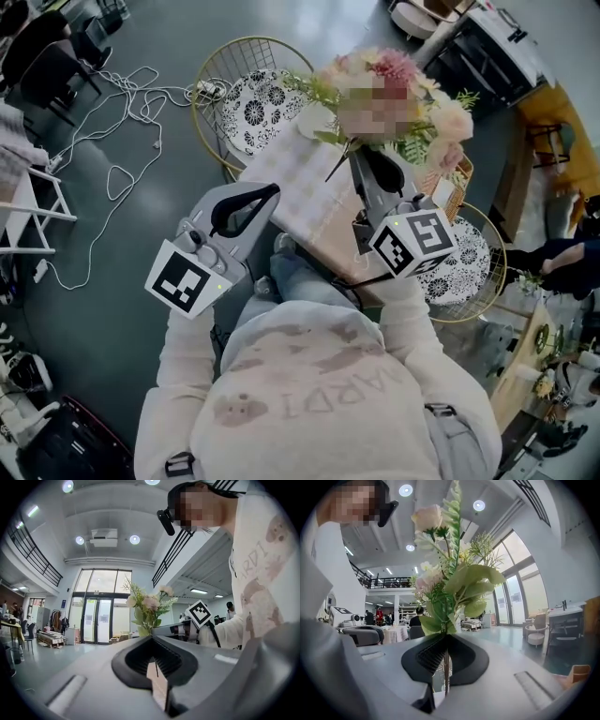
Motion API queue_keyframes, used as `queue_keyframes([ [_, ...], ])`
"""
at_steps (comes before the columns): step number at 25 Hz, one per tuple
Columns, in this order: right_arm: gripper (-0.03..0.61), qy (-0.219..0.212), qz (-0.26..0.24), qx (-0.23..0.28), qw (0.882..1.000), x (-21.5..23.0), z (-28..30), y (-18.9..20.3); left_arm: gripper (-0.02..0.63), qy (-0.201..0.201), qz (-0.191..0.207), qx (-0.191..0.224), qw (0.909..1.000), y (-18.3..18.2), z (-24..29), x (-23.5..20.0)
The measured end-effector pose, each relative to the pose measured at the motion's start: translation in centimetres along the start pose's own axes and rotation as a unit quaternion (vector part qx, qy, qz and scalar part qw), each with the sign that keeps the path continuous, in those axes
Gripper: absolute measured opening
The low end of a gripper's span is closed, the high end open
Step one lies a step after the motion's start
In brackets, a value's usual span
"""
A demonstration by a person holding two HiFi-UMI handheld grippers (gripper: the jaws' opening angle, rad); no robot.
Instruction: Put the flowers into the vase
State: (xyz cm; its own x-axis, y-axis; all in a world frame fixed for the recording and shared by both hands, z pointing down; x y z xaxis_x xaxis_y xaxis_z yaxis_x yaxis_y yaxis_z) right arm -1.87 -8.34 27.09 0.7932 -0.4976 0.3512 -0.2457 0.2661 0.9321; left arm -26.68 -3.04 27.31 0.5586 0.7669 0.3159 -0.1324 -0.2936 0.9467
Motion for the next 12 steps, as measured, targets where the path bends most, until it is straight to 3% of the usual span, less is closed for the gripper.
queue_keyframes([
  [12, 0.037, -0.003, -0.008, 0.017, 1.000, 6.1, 8.8, -2.7, 0.001, 0.013, -0.017, -0.002, 0.9998, 1.9, 6.9, -6.5],
])
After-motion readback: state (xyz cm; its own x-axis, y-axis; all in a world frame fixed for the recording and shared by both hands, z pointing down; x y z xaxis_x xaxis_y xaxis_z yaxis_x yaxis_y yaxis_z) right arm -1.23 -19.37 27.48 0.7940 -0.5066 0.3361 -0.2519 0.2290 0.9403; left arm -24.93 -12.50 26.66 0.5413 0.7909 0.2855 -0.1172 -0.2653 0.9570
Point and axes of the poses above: the fingertips, and each gripper's own axes: z forward along the fingers, x to its right, y out of its underside, the point moved 10 cm from there along -z, backward along the fingers, and after that the axes turned 15 degrees about z, right-handed, at the moved point
